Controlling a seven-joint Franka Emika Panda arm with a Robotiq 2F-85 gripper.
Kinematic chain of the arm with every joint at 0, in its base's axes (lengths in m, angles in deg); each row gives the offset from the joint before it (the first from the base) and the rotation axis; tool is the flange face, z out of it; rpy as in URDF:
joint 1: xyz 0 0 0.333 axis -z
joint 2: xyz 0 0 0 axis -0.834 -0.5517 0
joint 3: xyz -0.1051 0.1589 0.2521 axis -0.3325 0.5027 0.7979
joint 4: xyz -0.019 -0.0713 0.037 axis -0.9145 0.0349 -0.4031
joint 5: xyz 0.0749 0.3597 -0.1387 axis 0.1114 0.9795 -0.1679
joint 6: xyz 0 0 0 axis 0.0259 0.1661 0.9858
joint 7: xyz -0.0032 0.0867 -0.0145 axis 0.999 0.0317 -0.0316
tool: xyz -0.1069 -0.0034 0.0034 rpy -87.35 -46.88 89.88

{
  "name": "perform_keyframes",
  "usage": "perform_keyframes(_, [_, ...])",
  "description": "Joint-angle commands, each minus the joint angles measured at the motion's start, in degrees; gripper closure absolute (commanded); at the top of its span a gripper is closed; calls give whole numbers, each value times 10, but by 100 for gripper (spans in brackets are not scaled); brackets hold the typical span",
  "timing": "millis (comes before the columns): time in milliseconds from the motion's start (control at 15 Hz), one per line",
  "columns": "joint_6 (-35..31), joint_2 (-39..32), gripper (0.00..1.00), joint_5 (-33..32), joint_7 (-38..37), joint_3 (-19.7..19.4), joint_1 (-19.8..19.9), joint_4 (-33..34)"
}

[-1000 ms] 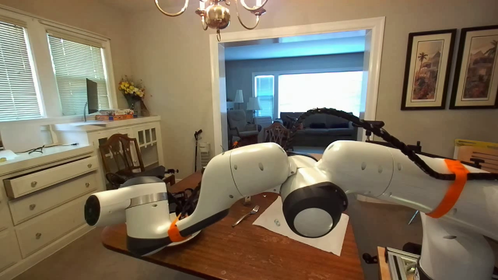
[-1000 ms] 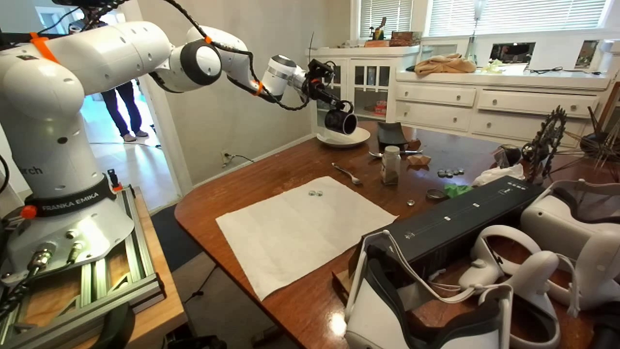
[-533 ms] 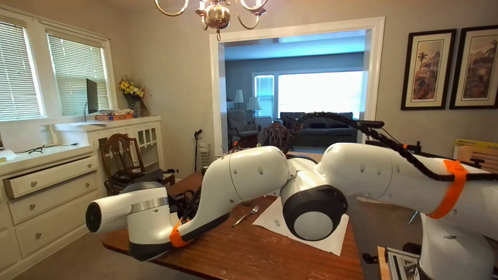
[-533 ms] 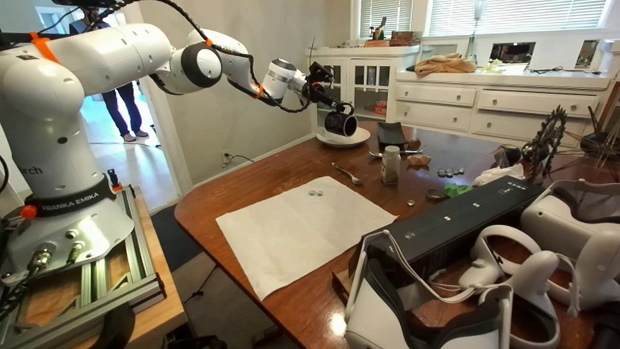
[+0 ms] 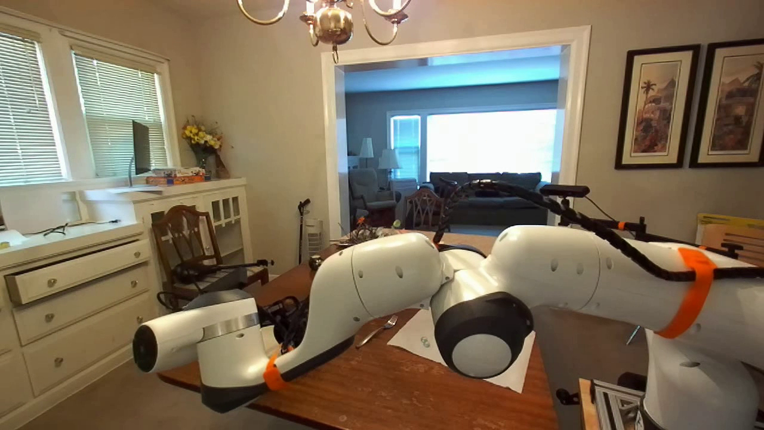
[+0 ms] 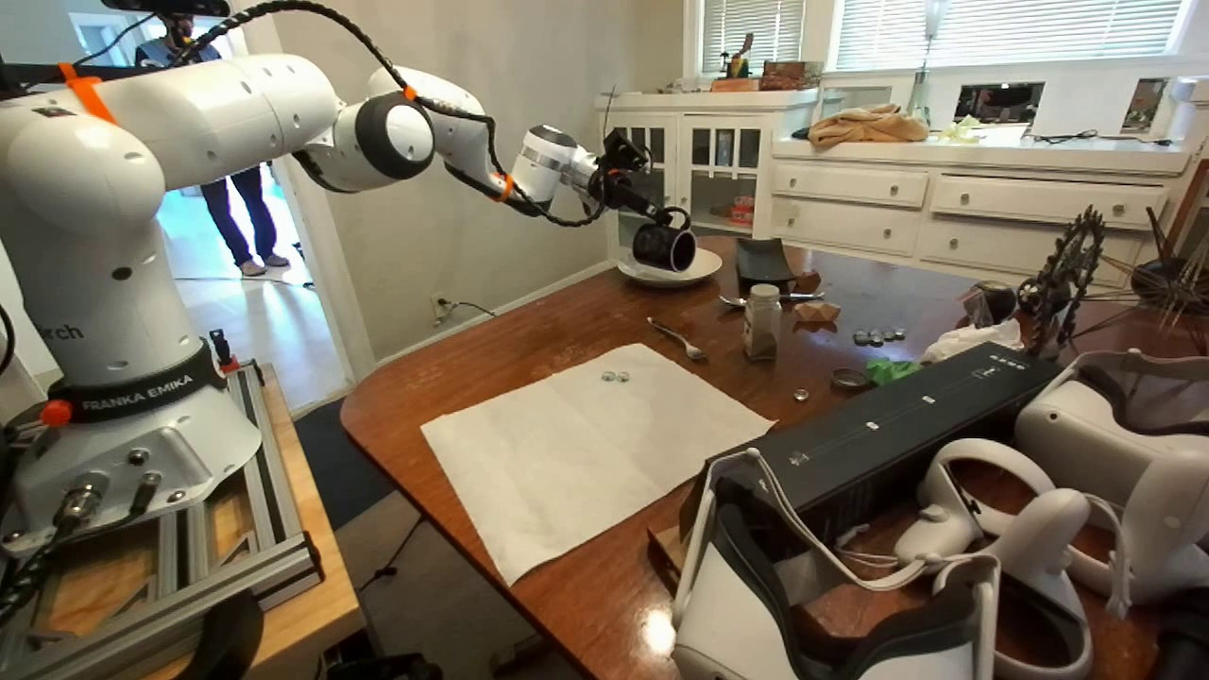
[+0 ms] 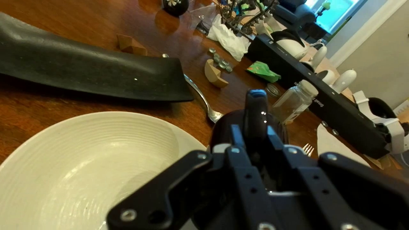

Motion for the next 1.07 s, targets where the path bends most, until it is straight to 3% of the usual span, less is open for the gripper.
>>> perform_keyframes(0, [15,-22,95,-28,40,-12,-8,31])
perform_keyframes(733, [36,-59,95,-62,86,-44,-22,59])
perform_keyframes(1000, [26,-54,95,-79,81,-32,-19,44])
